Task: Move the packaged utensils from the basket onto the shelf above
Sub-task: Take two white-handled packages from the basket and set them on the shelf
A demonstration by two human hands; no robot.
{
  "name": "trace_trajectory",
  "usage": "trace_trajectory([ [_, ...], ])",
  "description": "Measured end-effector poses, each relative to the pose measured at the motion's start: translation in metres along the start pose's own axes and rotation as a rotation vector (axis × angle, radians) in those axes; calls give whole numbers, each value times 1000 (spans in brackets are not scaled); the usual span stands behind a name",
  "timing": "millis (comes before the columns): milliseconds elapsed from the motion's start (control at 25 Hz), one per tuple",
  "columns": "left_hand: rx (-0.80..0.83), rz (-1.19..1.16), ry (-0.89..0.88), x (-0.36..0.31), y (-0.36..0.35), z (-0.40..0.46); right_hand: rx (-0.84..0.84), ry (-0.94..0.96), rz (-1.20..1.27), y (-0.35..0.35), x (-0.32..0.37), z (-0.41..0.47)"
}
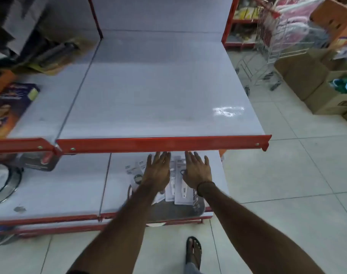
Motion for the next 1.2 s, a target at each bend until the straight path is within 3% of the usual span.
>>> trace_trajectory([
  [200,-125,-147,-119,2,4,38,17,28,69,5,-14,24],
  [360,-55,-373,-13,-3,26,44,-100,41,154,20,-17,16],
  [680,-7,-416,-4,-12,75,-31,-257,168,201,44,12,-63],
  [920,-294,-399,-12,-5,154,-98,-549,318,114,93,37,-115],
  [1080,-589,-406,-80,14,235,-113,-780,391,246,164,61,-129],
  [1200,-672,-469,-25,43,292,-92,-852,413,369,224,86,-120],
])
Point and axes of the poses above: each hand's wrist, its own z-axis towards the middle knuckle, its own y-axis out of the back of the hand, x = y × z, the point moved 1 cm from there along z, towards the middle knuckle, and after that the axes turned 1 degree about y, right-handed, at the moved point
